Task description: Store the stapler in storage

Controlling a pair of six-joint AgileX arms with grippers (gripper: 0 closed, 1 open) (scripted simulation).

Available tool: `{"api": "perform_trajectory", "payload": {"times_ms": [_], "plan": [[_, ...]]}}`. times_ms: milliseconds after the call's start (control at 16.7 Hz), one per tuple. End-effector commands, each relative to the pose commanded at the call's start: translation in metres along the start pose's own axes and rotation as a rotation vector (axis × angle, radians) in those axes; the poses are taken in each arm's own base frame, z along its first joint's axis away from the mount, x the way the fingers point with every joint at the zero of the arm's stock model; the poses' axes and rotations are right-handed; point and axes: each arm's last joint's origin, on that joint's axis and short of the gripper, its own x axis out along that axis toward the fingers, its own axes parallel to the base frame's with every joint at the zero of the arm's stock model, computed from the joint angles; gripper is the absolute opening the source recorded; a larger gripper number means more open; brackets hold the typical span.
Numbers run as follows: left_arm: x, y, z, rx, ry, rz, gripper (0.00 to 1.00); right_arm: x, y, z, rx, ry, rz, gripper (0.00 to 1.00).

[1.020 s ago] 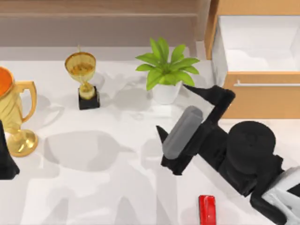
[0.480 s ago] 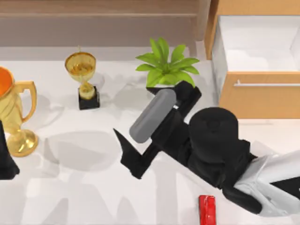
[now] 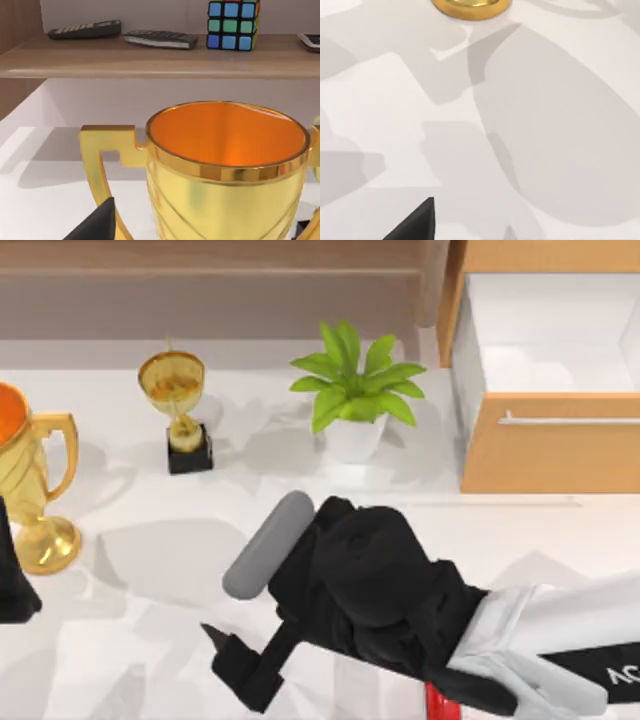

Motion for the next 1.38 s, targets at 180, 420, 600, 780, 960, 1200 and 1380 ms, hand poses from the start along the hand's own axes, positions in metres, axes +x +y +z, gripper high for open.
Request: {"api": "perform_trajectory", "payload": {"times_ms": [180, 420, 600, 780, 960, 1200, 1380], "plan": [[0.0, 0.0, 0.0, 0.0, 0.0, 0.0, 1.0, 0.0, 0.001, 0.008, 0.138, 0.065, 0.015, 1.0], [0.0, 0.0, 0.0, 0.0, 0.0, 0.0, 1.0, -0.006, -0.008, 0.031, 0.352, 0.101, -0.018, 1.0], [0.0, 0.0, 0.0, 0.0, 0.0, 0.0, 1.0, -0.014, -0.015, 0.04, 0.513, 0.212, -0.054, 1.0], [0.0, 0.0, 0.0, 0.0, 0.0, 0.0, 1.0, -0.028, -0.022, 0.039, 0.669, 0.392, -0.121, 1.0], [0.0, 0.0, 0.0, 0.0, 0.0, 0.0, 1.0, -0.048, -0.03, 0.039, 0.809, 0.583, -0.225, 1.0], [0.0, 0.0, 0.0, 0.0, 0.0, 0.0, 1.0, -0.075, -0.036, 0.036, 0.936, 0.79, -0.37, 1.0], [0.0, 0.0, 0.0, 0.0, 0.0, 0.0, 1.0, -0.083, -0.036, 0.028, 0.982, 0.91, -0.449, 1.0]]}}
